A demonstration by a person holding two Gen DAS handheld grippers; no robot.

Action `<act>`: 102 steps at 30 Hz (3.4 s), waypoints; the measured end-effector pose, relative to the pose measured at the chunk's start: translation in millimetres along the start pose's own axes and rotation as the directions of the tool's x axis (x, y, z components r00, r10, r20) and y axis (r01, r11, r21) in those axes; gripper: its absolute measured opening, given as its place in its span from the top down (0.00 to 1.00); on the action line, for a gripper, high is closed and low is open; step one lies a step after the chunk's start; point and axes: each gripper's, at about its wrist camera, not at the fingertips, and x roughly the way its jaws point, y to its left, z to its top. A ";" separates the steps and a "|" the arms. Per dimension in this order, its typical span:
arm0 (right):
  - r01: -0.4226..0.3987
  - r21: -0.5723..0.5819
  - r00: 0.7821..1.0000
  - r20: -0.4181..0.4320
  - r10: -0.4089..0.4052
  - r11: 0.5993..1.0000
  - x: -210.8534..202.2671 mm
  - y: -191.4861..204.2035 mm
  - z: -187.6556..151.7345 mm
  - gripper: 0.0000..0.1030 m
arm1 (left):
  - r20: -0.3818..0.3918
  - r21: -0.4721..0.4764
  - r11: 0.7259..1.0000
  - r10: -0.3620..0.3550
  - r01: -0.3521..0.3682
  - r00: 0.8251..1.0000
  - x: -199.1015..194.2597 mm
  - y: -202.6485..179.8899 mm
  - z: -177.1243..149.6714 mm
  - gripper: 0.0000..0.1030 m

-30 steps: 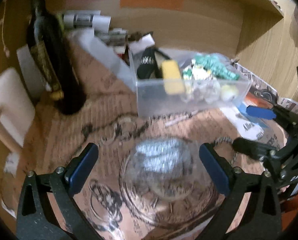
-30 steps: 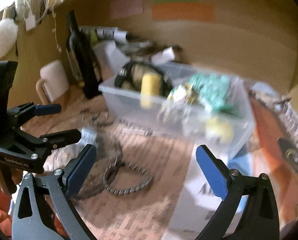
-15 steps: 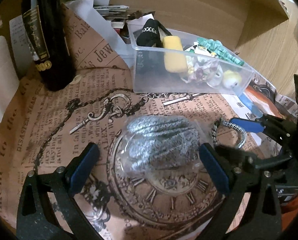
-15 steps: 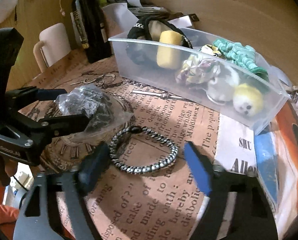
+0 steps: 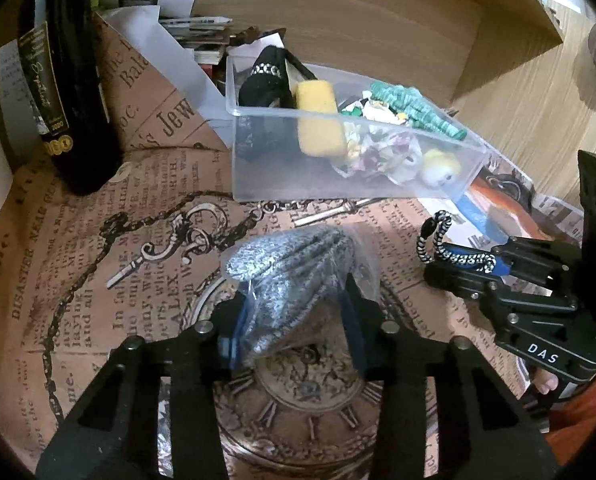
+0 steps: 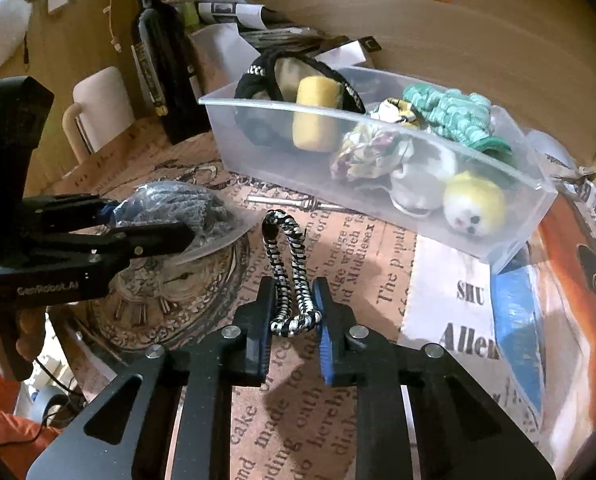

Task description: Organize soft objects

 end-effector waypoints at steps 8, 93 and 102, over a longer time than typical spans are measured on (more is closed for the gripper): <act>0.019 0.014 0.997 0.080 -0.020 1.000 -23.8 -12.6 13.6 0.83 | 0.074 0.018 1.000 0.007 -0.008 0.997 -18.1 -8.1 18.5 0.66; 0.104 0.039 0.870 0.480 -0.110 0.994 -134.6 -40.2 82.4 0.18 | 0.523 0.062 0.992 0.065 -0.114 0.850 -128.3 -47.5 94.9 0.11; 0.110 0.045 0.849 0.515 -0.117 0.993 -149.4 -31.3 72.5 0.03 | 0.533 0.064 0.992 0.059 -0.110 0.844 -138.9 -54.8 82.1 0.09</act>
